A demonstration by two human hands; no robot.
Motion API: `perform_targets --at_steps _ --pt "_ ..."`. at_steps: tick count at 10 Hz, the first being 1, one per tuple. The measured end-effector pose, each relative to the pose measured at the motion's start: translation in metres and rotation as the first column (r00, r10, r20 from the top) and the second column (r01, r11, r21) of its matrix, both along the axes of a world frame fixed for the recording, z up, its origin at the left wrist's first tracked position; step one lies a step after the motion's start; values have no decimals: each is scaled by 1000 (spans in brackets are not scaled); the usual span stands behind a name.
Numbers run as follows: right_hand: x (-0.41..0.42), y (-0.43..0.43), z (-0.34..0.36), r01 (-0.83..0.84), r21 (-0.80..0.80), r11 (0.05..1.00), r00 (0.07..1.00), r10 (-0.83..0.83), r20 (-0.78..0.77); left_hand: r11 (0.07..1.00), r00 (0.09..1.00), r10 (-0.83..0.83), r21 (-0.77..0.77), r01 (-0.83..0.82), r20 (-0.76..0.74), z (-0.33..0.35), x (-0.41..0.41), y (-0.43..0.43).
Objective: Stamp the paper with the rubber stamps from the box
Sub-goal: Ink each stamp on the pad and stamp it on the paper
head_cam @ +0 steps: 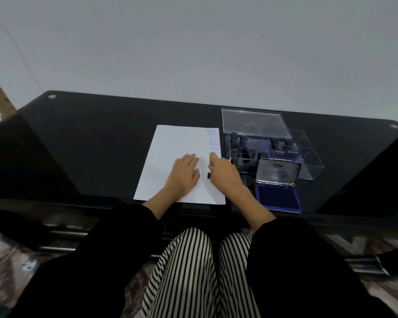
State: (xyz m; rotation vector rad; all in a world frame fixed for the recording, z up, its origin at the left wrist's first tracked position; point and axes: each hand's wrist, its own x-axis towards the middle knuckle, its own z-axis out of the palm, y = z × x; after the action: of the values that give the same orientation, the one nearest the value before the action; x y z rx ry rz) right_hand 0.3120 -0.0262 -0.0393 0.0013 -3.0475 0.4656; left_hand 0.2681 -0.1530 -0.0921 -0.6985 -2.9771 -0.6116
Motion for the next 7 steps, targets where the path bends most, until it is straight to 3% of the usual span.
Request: perform_targets --at_steps 4,7 --pt "13 -8 -15 77 1 997 994 -77 -82 1000 1000 1 9 -1 -15 -3 0 0" --pt "-4 -2 -3 32 -35 999 999 -32 5 1000 1000 5 -1 -5 -18 -3 0 0"
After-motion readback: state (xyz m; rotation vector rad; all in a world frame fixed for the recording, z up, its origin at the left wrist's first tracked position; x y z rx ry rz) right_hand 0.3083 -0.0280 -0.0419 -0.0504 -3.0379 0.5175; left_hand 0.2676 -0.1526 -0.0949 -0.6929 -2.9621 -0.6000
